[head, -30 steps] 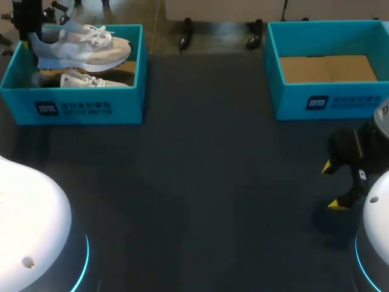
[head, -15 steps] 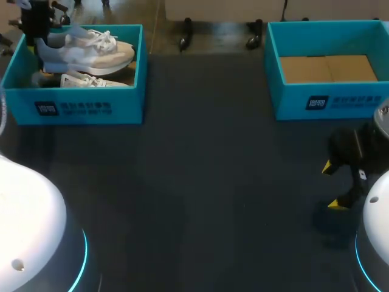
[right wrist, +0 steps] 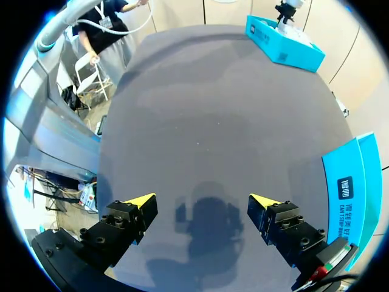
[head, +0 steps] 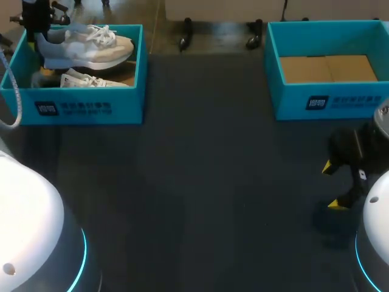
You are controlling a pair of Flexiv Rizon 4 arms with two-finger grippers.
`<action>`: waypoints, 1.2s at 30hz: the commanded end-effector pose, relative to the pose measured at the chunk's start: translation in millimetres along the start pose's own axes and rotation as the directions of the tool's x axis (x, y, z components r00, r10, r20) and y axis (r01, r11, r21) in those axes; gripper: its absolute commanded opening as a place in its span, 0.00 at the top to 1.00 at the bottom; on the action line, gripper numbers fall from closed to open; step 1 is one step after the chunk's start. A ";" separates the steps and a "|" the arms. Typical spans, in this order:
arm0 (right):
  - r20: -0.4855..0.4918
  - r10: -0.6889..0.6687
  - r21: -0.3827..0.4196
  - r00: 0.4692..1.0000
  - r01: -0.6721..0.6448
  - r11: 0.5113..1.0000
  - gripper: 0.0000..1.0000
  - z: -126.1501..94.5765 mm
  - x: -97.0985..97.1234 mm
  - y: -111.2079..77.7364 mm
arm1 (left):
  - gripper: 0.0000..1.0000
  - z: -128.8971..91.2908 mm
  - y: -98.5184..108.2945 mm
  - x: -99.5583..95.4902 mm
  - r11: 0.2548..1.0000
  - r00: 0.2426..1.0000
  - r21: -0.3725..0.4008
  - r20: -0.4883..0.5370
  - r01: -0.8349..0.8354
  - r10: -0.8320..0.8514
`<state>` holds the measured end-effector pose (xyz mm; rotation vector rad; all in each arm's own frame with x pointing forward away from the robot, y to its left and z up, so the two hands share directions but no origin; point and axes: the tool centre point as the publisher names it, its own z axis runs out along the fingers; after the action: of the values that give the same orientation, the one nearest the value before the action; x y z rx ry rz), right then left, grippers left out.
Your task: Take the shoe out of the shoebox, open the shoe tongue, remove and reinsert the insole, then place the shoe into the shoebox
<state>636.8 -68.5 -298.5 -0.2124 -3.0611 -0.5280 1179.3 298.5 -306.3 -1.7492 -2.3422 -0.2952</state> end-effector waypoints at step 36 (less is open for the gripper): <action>0.001 0.000 0.002 1.000 0.000 1.000 0.00 0.7 0.8 0.1 | 1.00 42.5 11.3 -26.8 0.999 0.999 0.011 -0.010 -0.032 0.032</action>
<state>636.8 -68.5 -298.5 -0.2124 -3.0611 -0.5280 1188.7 289.2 -353.3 -1.7816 -2.3093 -0.2958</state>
